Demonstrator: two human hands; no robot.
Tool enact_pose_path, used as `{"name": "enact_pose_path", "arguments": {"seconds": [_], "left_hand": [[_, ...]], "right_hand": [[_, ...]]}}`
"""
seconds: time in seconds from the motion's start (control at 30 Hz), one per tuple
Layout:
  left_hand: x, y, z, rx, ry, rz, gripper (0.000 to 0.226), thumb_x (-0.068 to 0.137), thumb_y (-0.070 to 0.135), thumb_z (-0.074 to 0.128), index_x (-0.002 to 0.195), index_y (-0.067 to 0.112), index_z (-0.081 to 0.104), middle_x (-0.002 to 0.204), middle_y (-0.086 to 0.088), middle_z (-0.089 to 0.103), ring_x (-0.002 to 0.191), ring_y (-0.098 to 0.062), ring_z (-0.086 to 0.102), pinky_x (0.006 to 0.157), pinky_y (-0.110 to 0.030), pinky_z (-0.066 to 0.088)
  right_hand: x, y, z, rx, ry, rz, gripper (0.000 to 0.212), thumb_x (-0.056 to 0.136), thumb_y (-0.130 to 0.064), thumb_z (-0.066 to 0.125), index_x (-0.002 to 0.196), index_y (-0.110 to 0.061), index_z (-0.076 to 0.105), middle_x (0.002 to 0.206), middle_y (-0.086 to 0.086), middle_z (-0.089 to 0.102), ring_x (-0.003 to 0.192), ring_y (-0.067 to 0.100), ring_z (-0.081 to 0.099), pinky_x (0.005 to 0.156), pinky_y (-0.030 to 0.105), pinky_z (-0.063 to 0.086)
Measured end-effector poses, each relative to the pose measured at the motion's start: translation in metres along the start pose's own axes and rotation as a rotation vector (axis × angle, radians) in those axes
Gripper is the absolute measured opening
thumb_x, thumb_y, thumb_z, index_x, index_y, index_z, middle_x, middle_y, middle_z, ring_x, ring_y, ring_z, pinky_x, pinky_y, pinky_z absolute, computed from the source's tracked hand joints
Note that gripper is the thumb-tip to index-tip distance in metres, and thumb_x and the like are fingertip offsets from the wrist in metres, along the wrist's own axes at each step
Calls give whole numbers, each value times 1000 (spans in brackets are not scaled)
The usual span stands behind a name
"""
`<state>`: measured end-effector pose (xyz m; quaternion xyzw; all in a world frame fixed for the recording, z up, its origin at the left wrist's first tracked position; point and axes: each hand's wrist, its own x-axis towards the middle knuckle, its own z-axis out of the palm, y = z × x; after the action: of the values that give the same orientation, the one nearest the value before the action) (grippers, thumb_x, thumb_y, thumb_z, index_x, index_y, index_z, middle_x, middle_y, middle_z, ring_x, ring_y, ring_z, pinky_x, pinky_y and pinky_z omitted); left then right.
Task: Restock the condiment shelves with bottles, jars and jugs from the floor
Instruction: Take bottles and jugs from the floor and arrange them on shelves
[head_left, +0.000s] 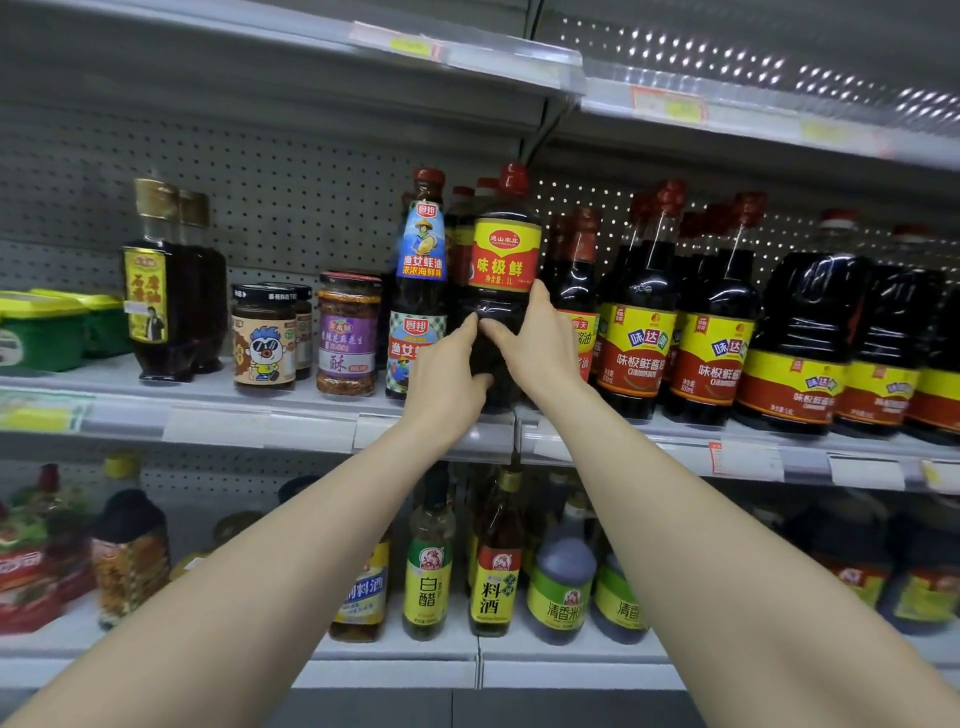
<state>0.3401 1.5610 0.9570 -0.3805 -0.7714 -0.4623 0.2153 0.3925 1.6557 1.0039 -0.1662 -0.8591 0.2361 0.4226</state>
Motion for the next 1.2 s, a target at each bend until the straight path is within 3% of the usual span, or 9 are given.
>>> {"name": "enact_pose_path", "arguments": {"seconds": [0.13, 0.27, 0.5, 0.57, 0.67, 0.87, 1.0, 1.2], "left_hand": [[-5, 0, -2, -32, 19, 17, 66, 86, 12, 70, 147, 16, 45, 138, -5, 59, 126, -23, 56, 104, -42, 47], [-15, 4, -1, -86, 52, 34, 59, 85, 14, 71, 141, 16, 52, 131, -4, 64, 120, -23, 60, 101, -42, 49], [-45, 24, 14, -102, -16, 63, 55, 86, 18, 71, 138, 16, 53, 127, -5, 65, 115, -22, 61, 98, -34, 48], [-56, 34, 20, -105, -50, 93, 55, 87, 18, 71, 139, 14, 52, 129, -5, 64, 116, -21, 60, 97, -29, 46], [-75, 54, 36, -70, -116, 109, 59, 87, 21, 70, 142, 16, 50, 133, -3, 61, 116, -21, 59, 99, -37, 47], [-121, 106, 88, -99, -211, 96, 61, 83, 21, 73, 140, 17, 52, 130, -5, 63, 118, -22, 60, 100, -41, 47], [-157, 149, 133, -58, -266, 108, 61, 82, 25, 73, 139, 20, 53, 132, -4, 63, 122, -24, 57, 101, -41, 45], [-216, 215, 207, -88, -347, 119, 56, 79, 22, 72, 133, 18, 58, 127, -7, 64, 119, -29, 58, 97, -40, 46]], "right_hand": [[-19, 3, -8, -43, -36, -48, 50, 93, -23, 68, 137, -13, 47, 127, 6, 64, 119, 26, 59, 94, 35, 50], [-44, 10, -19, -107, -3, -82, 65, 94, -25, 68, 151, -16, 39, 140, 5, 58, 129, 26, 54, 102, 36, 44], [-90, 39, -47, -229, -8, -138, 59, 94, -23, 68, 147, -14, 42, 139, 4, 58, 126, 26, 54, 91, 30, 40], [-102, 50, -59, -244, -34, -133, 63, 95, -23, 67, 151, -15, 40, 147, 2, 53, 133, 24, 49, 103, 32, 41], [-125, 72, -81, -272, -71, -90, 68, 96, -22, 66, 155, -15, 33, 157, 3, 41, 142, 24, 40, 114, 37, 35], [-174, 129, -141, -398, -106, -13, 67, 97, -27, 64, 155, -17, 33, 154, 7, 46, 137, 29, 46, 108, 39, 38], [-210, 176, -192, -437, -113, 24, 60, 94, -25, 67, 148, -15, 43, 139, 10, 60, 125, 32, 57, 99, 41, 46], [-262, 250, -268, -478, -124, 99, 48, 93, -25, 68, 137, -17, 51, 127, 7, 66, 115, 35, 60, 81, 38, 45]]}}
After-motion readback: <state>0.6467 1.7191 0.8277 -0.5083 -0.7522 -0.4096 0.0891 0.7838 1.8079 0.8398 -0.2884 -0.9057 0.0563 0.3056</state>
